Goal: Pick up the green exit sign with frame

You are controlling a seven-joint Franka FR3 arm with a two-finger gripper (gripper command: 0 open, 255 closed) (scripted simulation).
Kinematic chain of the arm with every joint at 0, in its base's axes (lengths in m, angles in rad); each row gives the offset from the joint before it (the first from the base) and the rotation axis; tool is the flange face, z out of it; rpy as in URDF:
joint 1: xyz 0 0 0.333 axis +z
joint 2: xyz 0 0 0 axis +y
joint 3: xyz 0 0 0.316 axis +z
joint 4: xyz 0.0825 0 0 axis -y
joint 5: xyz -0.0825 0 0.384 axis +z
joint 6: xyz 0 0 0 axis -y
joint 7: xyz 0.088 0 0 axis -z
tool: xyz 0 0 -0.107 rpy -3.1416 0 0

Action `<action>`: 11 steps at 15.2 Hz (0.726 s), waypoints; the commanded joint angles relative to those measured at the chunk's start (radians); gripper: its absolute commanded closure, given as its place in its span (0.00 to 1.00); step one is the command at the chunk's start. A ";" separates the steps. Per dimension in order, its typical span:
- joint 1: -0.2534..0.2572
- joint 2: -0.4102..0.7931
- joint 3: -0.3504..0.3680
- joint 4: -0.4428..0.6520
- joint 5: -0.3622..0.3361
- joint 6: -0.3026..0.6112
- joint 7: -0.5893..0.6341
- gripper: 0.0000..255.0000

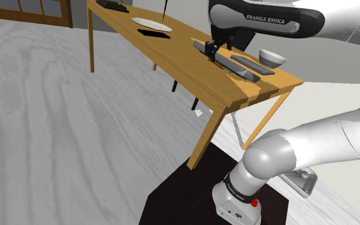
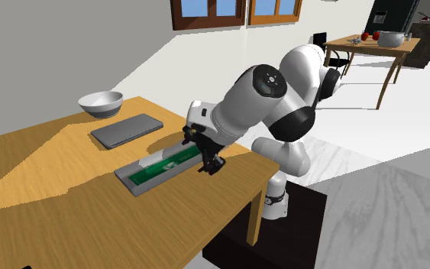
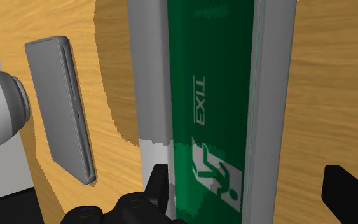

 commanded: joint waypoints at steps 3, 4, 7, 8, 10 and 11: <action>0.001 -0.007 -0.003 -0.056 -0.005 0.040 0.028 0.00; 0.002 -0.007 -0.003 -0.064 -0.005 0.046 0.032 0.00; 0.002 -0.008 -0.003 -0.064 -0.005 0.045 0.031 1.00; 0.002 -0.007 -0.003 -0.063 -0.005 0.046 0.031 1.00; 0.001 -0.007 -0.004 -0.063 -0.005 0.046 0.031 1.00; 0.001 -0.007 -0.004 -0.063 -0.005 0.046 0.031 1.00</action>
